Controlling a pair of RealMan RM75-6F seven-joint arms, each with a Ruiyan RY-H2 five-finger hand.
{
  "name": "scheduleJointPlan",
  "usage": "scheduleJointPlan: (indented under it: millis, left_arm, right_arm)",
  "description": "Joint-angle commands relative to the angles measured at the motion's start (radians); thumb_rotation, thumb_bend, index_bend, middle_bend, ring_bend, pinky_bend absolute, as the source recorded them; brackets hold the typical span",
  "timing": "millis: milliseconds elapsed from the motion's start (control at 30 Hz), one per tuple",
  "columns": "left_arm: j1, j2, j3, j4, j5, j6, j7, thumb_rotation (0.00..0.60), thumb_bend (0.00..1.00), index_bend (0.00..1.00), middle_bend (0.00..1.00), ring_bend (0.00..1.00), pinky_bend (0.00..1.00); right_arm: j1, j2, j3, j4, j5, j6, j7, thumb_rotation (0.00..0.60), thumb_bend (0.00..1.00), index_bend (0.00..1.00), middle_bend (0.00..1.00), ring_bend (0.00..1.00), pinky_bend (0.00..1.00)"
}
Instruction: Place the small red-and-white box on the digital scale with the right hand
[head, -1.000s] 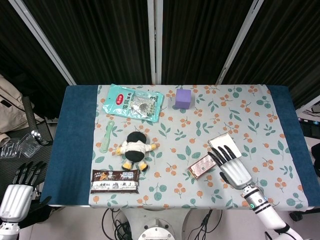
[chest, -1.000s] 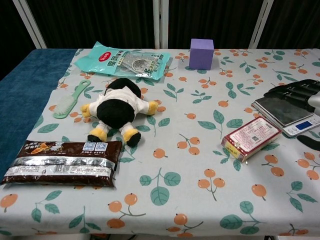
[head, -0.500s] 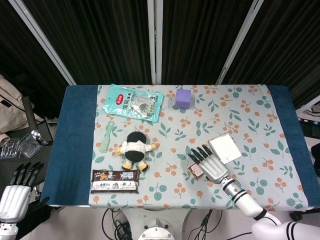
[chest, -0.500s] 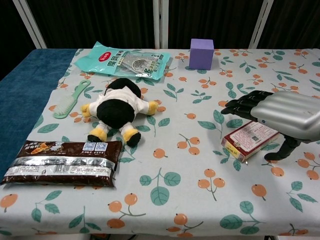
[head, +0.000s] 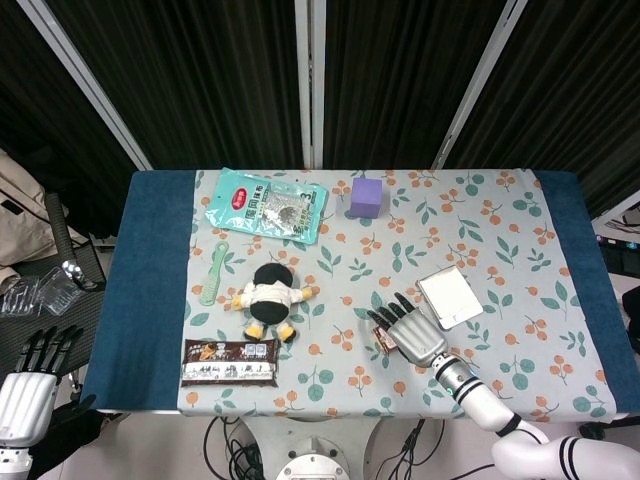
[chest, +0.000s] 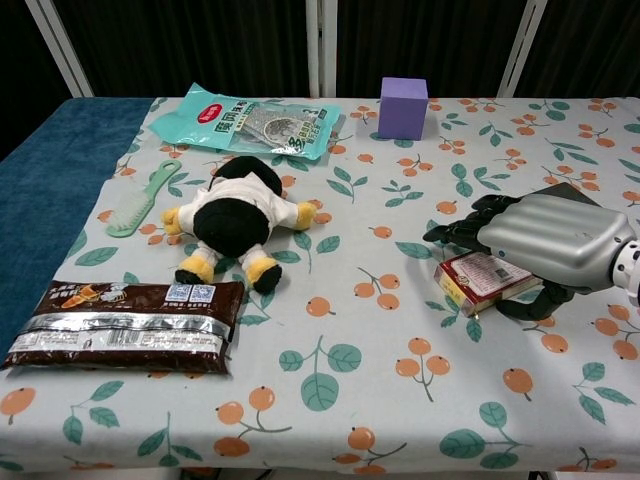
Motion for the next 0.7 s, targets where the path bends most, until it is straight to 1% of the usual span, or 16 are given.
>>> scheduleJointPlan:
  millis: [33,133,200,267,367,467,600,700]
  left_arm:
    - [0.000,0.000,0.000,0.001,0.000,-0.001,0.000,0.600,0.11,0.09,0.06,0.00,0.04]
    - [-0.001,0.000,0.000,0.000,0.001,-0.002,0.002,0.600,0.11,0.09,0.06,0.00,0.04]
    - [-0.001,0.000,-0.001,-0.002,0.000,-0.003,0.003,0.600,0.11,0.09,0.06,0.00,0.04]
    - [-0.001,0.000,0.000,-0.003,0.000,-0.004,0.006,0.600,0.11,0.09,0.06,0.00,0.04]
    - [-0.002,0.001,0.000,-0.006,-0.001,-0.006,0.008,0.600,0.11,0.09,0.06,0.00,0.04]
    - [-0.001,0.001,0.000,-0.007,0.000,-0.006,0.009,0.600,0.11,0.09,0.06,0.00,0.05]
    - [0.000,0.002,0.000,-0.008,0.000,-0.004,0.010,0.600,0.11,0.09,0.06,0.00,0.05]
    - [0.001,0.002,0.000,-0.007,0.000,-0.003,0.008,0.600,0.11,0.09,0.06,0.00,0.05]
  right_arm:
    - [0.001,-0.002,-0.005,0.002,0.015,0.003,0.002,0.600,0.26,0.04,0.16,0.15,0.16]
    - [0.004,0.000,-0.009,0.002,0.031,0.001,0.005,0.600,0.27,0.10,0.18,0.19,0.30]
    - [0.007,0.000,-0.012,0.003,0.036,0.003,0.008,0.600,0.27,0.15,0.21,0.22,0.36]
    - [0.008,-0.002,-0.014,0.006,0.031,0.011,0.016,0.600,0.28,0.24,0.26,0.28,0.42]
    - [0.008,-0.007,-0.017,0.017,0.012,0.028,0.035,0.600,0.28,0.34,0.34,0.36,0.46]
    - [0.006,-0.007,-0.023,0.024,-0.010,0.045,0.059,0.600,0.29,0.40,0.39,0.40,0.50]
    - [0.002,0.000,-0.020,0.026,-0.039,0.075,0.100,0.600,0.30,0.42,0.41,0.41,0.50]
    - [0.002,0.019,-0.002,0.017,-0.053,0.104,0.133,0.600,0.30,0.42,0.41,0.41,0.50]
